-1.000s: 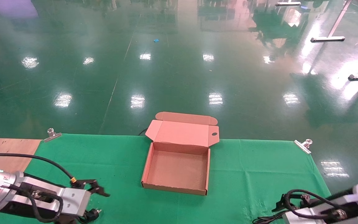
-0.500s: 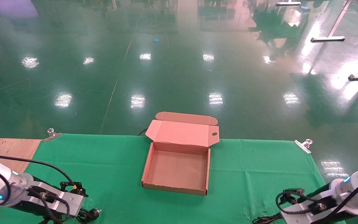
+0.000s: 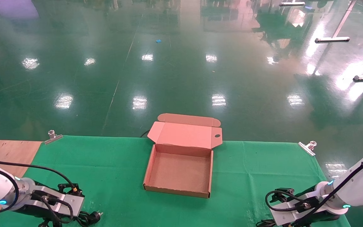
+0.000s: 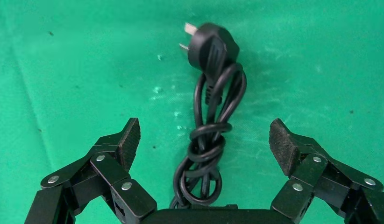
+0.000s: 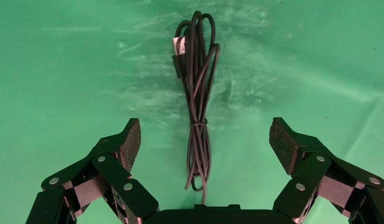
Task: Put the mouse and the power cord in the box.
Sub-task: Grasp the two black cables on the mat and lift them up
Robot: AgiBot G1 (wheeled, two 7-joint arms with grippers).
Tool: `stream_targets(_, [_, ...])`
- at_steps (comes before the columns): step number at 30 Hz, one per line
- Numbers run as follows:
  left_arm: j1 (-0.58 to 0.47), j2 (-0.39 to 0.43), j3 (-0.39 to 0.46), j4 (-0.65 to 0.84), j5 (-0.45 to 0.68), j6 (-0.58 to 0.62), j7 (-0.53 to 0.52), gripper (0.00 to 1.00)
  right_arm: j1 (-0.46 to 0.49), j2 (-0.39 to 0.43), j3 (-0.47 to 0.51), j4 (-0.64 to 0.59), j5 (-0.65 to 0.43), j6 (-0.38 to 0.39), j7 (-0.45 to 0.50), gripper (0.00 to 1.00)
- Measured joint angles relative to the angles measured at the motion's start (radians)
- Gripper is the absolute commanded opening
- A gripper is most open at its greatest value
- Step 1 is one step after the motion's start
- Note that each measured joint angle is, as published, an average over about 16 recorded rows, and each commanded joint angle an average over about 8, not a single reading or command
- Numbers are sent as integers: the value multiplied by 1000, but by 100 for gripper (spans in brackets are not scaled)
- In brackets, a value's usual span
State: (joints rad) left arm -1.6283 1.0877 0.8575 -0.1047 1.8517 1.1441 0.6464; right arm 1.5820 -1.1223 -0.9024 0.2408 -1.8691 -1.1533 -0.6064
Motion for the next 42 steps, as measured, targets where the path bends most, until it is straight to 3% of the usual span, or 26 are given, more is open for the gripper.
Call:
stream_targets(2, [1, 5, -1, 14, -1, -15, 9, 100, 3, -13, 4, -34, 5, 22, -19, 100])
stream_targets(3, [2, 8, -1, 20, -1, -23, 14, 93, 4, -19, 6, -49, 7, 33, -28, 94])
stream_targets(10, [5, 17, -6, 49, -6, -68, 40, 6, 7, -47, 16, -124, 19, 101, -73, 6])
stream_targets(11, [5, 18, -6, 52, -7, -73, 44, 0, 8, -50, 18, -132, 21, 108, -78, 0])
stream_targets(24, [-13, 6, -2, 78, 0, -74, 80, 0, 21, -72, 26, -191, 31, 135, -113, 0])
stream_targets(42, [-23, -20, -5, 102, -4, -56, 90, 0, 44, -67, 24, -233, 31, -8, -145, 0])
